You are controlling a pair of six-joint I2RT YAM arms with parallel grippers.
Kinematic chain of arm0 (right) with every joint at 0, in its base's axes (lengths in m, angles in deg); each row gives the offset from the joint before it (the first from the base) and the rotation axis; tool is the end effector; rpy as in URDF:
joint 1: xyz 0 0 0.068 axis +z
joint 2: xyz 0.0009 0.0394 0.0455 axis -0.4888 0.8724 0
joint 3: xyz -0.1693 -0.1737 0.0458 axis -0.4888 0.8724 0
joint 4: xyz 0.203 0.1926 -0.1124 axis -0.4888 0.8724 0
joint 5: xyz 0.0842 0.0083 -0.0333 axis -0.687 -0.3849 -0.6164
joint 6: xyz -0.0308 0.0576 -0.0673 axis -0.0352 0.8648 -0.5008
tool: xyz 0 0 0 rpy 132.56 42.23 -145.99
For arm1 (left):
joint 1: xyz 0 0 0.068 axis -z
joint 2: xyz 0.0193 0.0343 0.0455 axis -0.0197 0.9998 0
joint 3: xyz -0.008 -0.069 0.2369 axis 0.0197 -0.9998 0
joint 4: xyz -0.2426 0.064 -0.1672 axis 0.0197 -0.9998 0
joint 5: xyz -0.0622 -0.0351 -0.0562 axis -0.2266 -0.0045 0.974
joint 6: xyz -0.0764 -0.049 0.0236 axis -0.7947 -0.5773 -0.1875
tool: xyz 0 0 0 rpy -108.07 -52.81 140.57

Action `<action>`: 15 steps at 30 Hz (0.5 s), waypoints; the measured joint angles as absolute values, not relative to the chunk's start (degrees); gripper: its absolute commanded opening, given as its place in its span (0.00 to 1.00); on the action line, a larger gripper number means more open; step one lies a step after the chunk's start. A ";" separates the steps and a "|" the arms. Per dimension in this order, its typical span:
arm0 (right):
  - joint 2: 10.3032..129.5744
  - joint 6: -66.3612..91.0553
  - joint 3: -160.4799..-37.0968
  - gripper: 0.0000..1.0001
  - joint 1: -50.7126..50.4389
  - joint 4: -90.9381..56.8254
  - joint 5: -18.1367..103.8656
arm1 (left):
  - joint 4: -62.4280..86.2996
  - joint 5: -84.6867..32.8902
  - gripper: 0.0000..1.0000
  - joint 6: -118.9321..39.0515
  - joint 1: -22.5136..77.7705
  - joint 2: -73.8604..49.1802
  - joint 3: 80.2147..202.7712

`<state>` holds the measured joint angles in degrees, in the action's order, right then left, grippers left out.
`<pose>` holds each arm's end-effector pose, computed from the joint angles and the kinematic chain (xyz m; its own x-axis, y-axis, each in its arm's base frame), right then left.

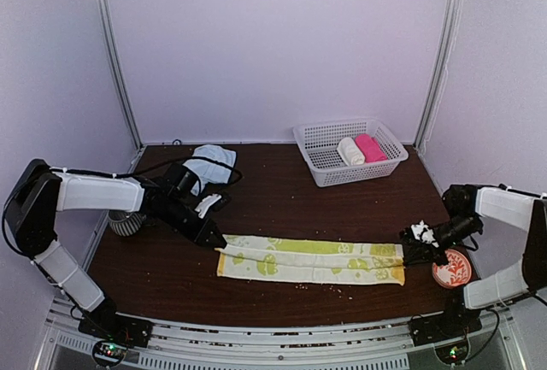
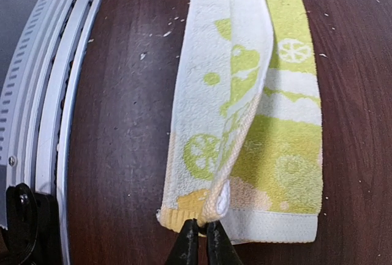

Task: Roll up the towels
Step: Fold the towel at the center of the board.

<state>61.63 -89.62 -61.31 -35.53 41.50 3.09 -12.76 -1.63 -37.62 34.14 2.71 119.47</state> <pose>0.2174 0.0388 0.0951 -0.0324 -0.6744 -0.7376 -0.9988 0.0486 -0.0005 0.2653 -0.2266 0.0811 -0.8438 0.3864 -0.3726 0.5359 0.6441 -0.5458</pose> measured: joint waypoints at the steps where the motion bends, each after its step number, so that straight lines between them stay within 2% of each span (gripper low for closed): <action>1: 60.84 -92.40 -60.15 0.17 -35.53 42.42 3.87 | -13.17 -1.12 0.10 -37.60 34.23 2.71 118.91; 2: 59.86 -94.61 -59.14 0.22 -35.53 43.32 4.59 | -13.50 -0.71 0.17 -37.64 34.32 2.71 118.40; 4: 55.84 -99.96 -56.23 0.26 -35.53 45.61 6.58 | -14.55 -0.14 0.28 -37.86 34.97 2.71 117.53; 6: 51.73 -103.79 -54.27 0.28 -35.50 47.78 8.75 | -15.53 0.23 0.33 -38.45 35.91 2.62 116.96; 11: 50.07 -105.51 -56.56 0.31 -35.53 51.08 10.76 | -18.70 -0.95 0.35 -39.47 36.92 -1.55 116.81; 15: 51.16 -103.30 -60.19 0.29 -35.53 50.49 9.14 | -19.99 -4.16 0.30 -39.87 36.92 -2.84 120.55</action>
<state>51.16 -103.30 -60.19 -35.53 50.49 9.14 -19.99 -4.16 -39.87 36.92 -2.84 120.55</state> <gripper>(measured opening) 0.313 0.344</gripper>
